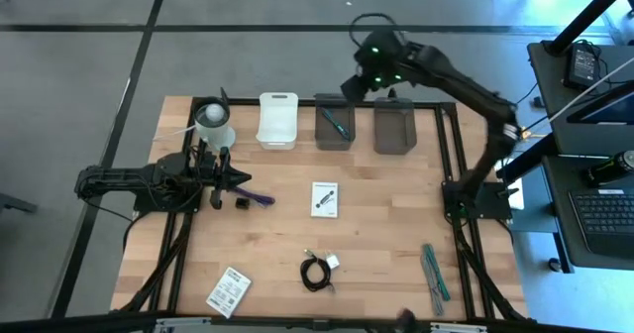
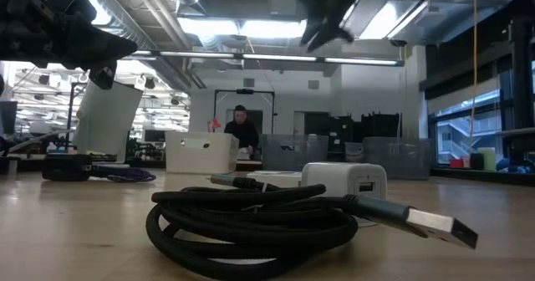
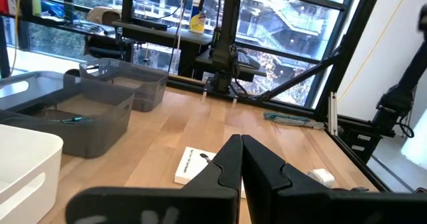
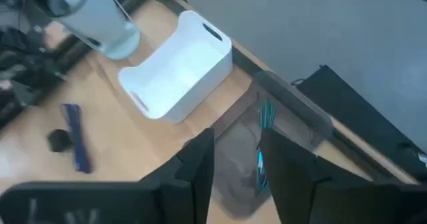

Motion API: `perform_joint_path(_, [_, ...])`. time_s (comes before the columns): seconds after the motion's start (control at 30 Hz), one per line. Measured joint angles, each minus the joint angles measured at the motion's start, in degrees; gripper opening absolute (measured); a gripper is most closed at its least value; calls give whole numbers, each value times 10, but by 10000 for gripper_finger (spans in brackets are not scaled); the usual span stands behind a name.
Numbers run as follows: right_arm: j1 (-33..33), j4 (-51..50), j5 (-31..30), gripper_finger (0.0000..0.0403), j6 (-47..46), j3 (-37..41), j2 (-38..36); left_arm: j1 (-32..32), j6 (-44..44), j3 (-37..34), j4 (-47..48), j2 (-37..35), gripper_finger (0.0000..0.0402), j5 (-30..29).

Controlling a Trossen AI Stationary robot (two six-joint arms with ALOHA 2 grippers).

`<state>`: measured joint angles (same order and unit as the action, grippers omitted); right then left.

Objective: Pick and place items into bin
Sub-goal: Put the violet charger cable into the left black bin

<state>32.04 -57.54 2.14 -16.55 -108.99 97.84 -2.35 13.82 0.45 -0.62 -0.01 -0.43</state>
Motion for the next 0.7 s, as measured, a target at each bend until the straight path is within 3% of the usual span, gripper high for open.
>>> perform_joint_path(0.2, [-83, -92, -74, 85, -108, 20, -84, 0, 0, 0, 0, 0, 4, 0])
perform_joint_path(0.33, [-184, -98, -138, 41, -216, 110, -124, 0, 0, 0, -5, 0, 4, 0])
perform_joint_path(0.43, [-263, -52, -176, 8, -308, 202, -153, 0, 0, 0, -12, 0, 4, 0])
perform_joint_path(0.7, [-407, 141, -209, 6, -462, 396, -196, 0, 0, 0, -12, 0, 4, -3])
